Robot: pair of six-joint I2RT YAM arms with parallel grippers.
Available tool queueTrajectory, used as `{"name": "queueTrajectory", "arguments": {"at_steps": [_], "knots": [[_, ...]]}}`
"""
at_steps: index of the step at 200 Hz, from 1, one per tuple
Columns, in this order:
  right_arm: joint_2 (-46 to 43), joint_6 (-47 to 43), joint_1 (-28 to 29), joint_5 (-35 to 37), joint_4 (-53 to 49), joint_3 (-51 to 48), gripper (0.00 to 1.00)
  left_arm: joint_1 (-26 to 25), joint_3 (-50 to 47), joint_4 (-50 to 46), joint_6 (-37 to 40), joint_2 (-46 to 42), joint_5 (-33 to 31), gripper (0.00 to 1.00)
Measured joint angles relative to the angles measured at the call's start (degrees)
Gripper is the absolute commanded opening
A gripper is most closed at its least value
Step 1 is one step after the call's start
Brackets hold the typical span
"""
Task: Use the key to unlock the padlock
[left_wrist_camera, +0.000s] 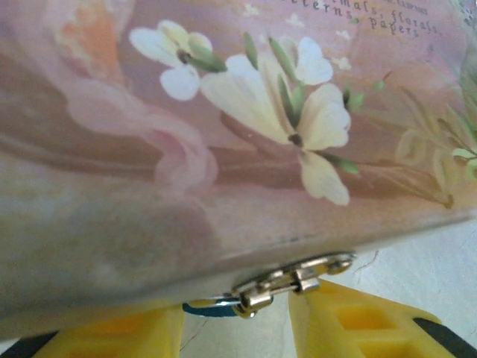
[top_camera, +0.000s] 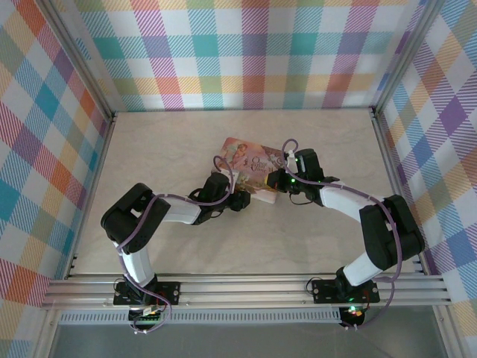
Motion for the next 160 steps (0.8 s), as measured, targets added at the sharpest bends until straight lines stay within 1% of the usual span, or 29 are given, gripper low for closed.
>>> {"name": "queueTrajectory", "arguments": {"at_steps": [42, 95, 109, 135, 160], "knots": [[0.0, 0.0, 0.0, 0.1, 0.0, 0.0, 0.0, 0.0, 0.7, -0.8, -0.2, 0.3, -0.8, 0.35], [-0.2, 0.0, 0.4, 0.6, 0.0, 0.0, 0.0, -0.1, 1.3, -1.2, -1.3, 0.6, -1.6, 0.23], [-0.7, -0.1, 0.5, 1.0, -0.3, -0.2, 0.0, -0.1, 1.4, -1.3, -1.9, 0.6, -1.4, 0.22], [-3.5, -1.2, 0.7, 2.0, -1.4, -0.9, 0.0, -0.1, 1.4, -3.9, -3.4, -1.0, -1.4, 0.21], [-8.7, -3.1, 0.7, 3.4, -1.4, -2.1, 0.0, -0.1, 1.7, -8.5, -6.1, -3.8, -0.7, 0.21]]}}
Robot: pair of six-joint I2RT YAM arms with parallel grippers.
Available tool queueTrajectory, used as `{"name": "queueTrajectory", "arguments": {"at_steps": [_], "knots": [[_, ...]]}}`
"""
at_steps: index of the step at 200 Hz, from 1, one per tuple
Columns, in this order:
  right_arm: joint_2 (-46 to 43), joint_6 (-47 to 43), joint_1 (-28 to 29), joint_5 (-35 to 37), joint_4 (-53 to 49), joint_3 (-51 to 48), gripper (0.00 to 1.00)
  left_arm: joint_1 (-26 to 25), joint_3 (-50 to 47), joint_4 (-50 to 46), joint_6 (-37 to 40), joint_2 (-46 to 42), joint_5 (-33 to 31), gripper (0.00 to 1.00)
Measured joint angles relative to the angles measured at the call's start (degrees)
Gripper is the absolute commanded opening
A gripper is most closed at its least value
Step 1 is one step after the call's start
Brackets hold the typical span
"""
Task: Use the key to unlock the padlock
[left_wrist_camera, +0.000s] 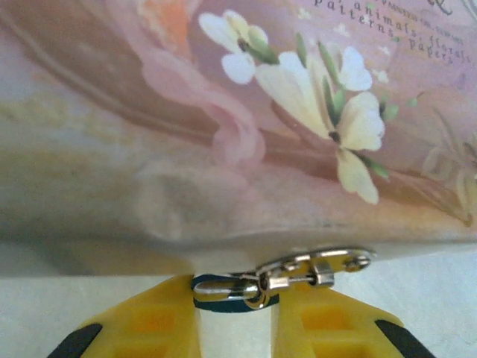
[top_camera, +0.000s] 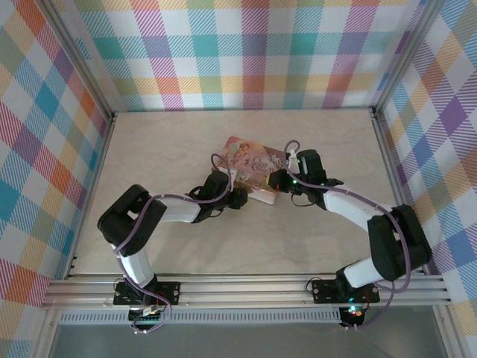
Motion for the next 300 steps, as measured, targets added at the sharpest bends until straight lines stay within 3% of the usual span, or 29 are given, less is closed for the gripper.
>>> {"name": "queueTrajectory", "arguments": {"at_steps": [31, 80, 118, 182, 300], "knots": [[-7.1, -2.6, 0.7, 1.2, 0.5, -3.3, 0.0, 0.0, 3.2, -6.5, -4.3, -2.9, 2.3, 0.21], [-18.1, -6.2, 6.9, 6.3, 4.9, -15.0, 0.0, 0.0, 8.0, -15.4, -10.4, -5.8, 5.9, 0.2], [-21.2, -7.4, 10.0, 10.6, 9.3, -22.1, 0.0, 0.1, 10.0, -18.9, -15.4, -6.1, 8.9, 0.18], [-17.4, -9.2, 13.9, 14.4, 19.0, -25.5, 0.0, 0.2, 11.1, -19.7, -22.2, -6.1, 11.4, 0.15], [-3.5, -8.8, 15.4, 15.9, 34.5, -25.7, 0.0, 0.3, 11.1, -19.2, -25.2, -6.1, 11.5, 0.14]]}}
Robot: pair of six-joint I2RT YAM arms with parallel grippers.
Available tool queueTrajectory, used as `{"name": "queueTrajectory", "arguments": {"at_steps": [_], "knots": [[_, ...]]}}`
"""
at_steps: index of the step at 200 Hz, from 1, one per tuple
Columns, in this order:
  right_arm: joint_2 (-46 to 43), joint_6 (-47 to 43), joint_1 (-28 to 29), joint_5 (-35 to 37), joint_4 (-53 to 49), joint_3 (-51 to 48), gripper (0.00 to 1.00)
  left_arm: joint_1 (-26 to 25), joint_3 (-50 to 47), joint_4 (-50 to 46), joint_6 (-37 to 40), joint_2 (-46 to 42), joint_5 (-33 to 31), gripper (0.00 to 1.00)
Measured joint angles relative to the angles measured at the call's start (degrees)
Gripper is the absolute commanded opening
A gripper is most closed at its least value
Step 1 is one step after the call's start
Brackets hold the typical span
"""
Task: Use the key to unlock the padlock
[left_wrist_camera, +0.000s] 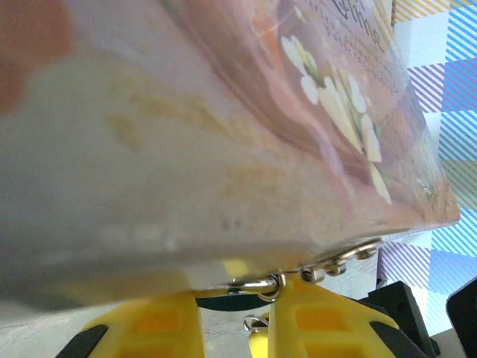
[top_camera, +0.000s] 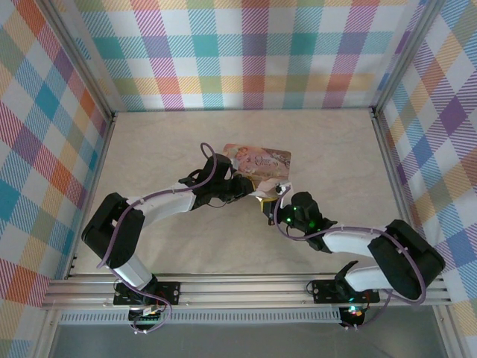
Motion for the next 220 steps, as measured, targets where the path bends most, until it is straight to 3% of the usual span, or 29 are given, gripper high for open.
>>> {"name": "queueTrajectory", "arguments": {"at_steps": [220], "knots": [[6.0, 2.9, 0.0, 1.1, 8.5, 0.4, 0.0, 0.0, 0.0, 0.0, -0.2, 0.0, 0.0, 0.14]]}}
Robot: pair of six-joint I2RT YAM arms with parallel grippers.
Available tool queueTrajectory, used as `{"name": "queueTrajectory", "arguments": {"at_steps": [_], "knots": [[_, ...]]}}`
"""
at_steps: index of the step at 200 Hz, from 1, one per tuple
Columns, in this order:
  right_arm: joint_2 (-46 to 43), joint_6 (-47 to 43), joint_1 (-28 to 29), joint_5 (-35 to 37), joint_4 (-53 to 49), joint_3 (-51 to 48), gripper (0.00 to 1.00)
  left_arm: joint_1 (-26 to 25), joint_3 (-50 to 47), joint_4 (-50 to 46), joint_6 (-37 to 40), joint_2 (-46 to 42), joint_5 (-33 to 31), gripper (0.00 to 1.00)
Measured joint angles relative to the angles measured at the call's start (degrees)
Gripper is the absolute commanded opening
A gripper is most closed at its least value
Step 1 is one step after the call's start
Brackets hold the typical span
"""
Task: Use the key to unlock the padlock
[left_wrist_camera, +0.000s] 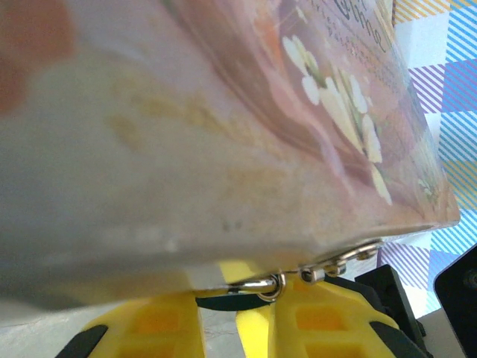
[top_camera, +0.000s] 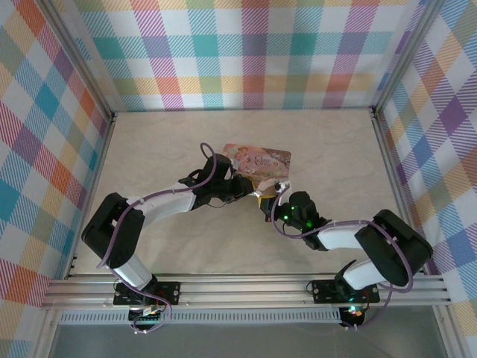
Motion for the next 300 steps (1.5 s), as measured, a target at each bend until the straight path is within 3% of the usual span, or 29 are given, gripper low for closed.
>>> {"name": "queueTrajectory", "arguments": {"at_steps": [300], "knots": [[9.0, 0.1, 0.4, -0.2, 7.9, 4.2, 0.0, 0.7, 0.0, 0.5, -1.3, 0.0, -1.3, 0.14]]}}
